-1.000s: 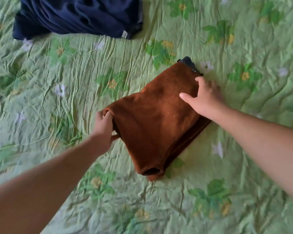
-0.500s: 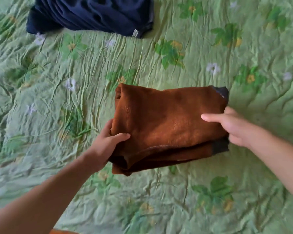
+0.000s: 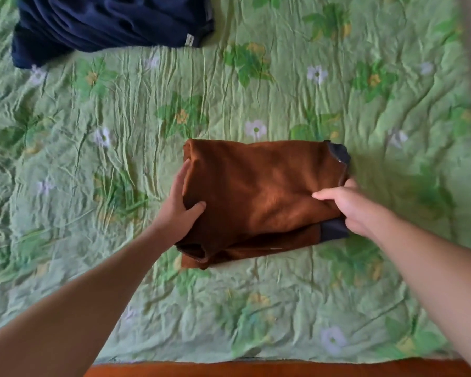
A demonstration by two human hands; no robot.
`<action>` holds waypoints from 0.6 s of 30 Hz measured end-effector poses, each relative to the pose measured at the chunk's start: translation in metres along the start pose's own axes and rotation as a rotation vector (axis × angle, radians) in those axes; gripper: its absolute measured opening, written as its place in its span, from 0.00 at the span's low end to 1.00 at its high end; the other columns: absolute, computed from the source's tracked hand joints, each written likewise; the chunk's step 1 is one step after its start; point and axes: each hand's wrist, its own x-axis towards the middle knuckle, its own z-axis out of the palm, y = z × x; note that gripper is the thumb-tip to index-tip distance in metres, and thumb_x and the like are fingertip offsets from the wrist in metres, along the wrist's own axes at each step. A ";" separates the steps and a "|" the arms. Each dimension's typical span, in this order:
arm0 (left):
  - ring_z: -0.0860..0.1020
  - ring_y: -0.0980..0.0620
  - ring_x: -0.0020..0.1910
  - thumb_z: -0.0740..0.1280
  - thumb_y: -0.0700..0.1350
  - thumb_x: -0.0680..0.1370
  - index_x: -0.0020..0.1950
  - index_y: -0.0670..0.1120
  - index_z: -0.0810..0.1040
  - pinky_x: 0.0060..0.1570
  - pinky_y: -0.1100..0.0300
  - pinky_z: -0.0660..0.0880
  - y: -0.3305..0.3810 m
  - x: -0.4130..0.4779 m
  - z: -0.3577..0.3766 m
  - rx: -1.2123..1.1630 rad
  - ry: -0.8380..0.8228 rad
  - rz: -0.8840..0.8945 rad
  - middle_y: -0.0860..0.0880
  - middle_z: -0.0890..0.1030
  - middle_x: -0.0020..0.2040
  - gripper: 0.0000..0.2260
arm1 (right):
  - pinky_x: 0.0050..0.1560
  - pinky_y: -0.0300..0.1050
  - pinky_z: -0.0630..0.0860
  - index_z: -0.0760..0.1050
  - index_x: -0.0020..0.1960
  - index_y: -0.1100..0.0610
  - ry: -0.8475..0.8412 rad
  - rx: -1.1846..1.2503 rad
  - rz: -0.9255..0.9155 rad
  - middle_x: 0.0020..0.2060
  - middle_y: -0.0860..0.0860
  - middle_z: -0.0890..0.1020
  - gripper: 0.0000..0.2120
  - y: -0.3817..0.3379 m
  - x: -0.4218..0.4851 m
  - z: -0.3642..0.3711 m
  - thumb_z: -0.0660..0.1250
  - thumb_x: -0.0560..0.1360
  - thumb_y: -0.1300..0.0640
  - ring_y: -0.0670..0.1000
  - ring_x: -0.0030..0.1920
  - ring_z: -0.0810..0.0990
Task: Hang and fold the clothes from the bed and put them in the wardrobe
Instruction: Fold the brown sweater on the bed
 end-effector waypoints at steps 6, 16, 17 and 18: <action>0.70 0.58 0.69 0.65 0.32 0.80 0.75 0.67 0.63 0.70 0.52 0.71 0.065 -0.043 -0.039 0.150 -0.171 0.175 0.57 0.68 0.73 0.35 | 0.57 0.46 0.69 0.56 0.74 0.47 0.221 -0.140 -0.336 0.59 0.48 0.72 0.40 -0.029 -0.122 -0.011 0.75 0.72 0.62 0.54 0.55 0.76; 0.79 0.55 0.58 0.68 0.39 0.78 0.72 0.72 0.64 0.58 0.51 0.79 0.243 -0.195 -0.078 0.323 -0.279 0.421 0.54 0.76 0.66 0.33 | 0.59 0.45 0.73 0.72 0.68 0.32 0.270 -0.344 -0.517 0.61 0.50 0.77 0.25 -0.045 -0.359 -0.139 0.67 0.78 0.58 0.53 0.63 0.77; 0.80 0.56 0.55 0.69 0.41 0.77 0.72 0.72 0.64 0.56 0.53 0.79 0.262 -0.210 -0.075 0.356 -0.276 0.440 0.55 0.77 0.64 0.32 | 0.59 0.46 0.74 0.72 0.69 0.35 0.288 -0.348 -0.513 0.62 0.50 0.77 0.24 -0.042 -0.379 -0.155 0.67 0.79 0.57 0.54 0.63 0.77; 0.81 0.56 0.53 0.70 0.43 0.77 0.72 0.72 0.65 0.55 0.53 0.80 0.278 -0.224 -0.072 0.379 -0.284 0.458 0.56 0.79 0.63 0.32 | 0.62 0.48 0.74 0.72 0.69 0.35 0.306 -0.343 -0.511 0.63 0.50 0.76 0.24 -0.038 -0.398 -0.169 0.68 0.78 0.56 0.54 0.64 0.77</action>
